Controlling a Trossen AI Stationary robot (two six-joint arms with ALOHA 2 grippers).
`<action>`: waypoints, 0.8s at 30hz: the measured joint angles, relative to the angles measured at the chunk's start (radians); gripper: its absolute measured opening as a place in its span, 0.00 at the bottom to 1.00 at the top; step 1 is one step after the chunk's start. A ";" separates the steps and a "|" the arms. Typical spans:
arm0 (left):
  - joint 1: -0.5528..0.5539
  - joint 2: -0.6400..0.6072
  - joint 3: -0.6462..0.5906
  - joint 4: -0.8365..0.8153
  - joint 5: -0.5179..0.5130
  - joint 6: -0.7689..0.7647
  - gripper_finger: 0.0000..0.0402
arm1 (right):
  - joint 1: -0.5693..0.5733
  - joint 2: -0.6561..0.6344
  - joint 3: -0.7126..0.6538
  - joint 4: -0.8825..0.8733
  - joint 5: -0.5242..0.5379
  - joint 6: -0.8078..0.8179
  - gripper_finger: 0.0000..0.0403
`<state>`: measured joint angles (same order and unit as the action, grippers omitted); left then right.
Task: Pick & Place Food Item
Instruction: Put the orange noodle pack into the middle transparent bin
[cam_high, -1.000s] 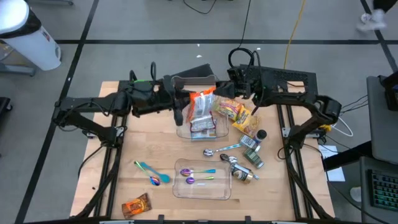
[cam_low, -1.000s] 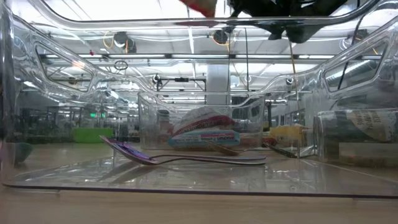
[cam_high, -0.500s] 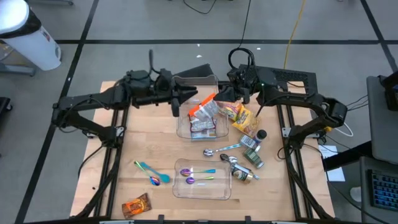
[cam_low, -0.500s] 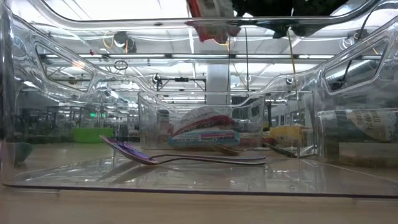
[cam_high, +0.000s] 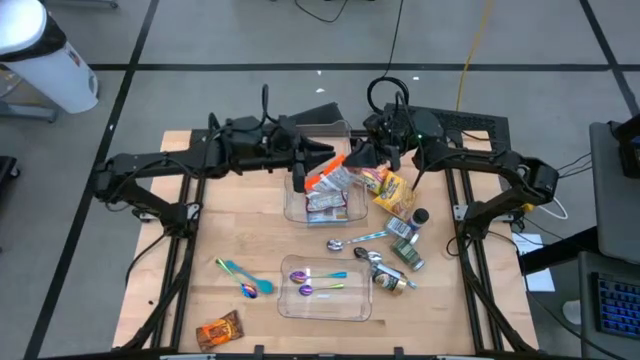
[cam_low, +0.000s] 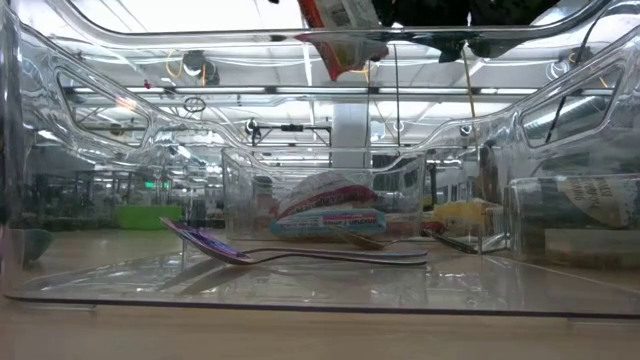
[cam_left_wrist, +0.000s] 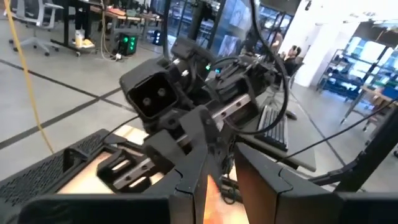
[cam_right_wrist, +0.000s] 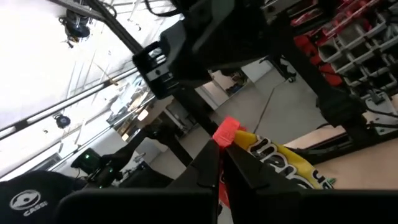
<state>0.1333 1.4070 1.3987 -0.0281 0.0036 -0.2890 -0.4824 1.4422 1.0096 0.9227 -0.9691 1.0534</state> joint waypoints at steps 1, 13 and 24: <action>0.000 0.001 0.000 -0.007 0.000 0.007 0.22 | 0.000 0.000 0.000 0.000 -0.005 0.000 0.00; 0.053 0.000 0.000 -0.096 0.074 -0.102 0.09 | 0.006 0.000 0.000 0.000 -0.005 0.004 0.00; 0.078 0.000 0.000 -0.124 0.208 -0.188 0.45 | 0.006 0.000 0.000 0.000 -0.005 0.000 0.00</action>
<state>0.2117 1.4071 1.3987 -0.1521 0.2118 -0.4773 -0.4763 1.4422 1.0096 0.9222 -0.9745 1.0538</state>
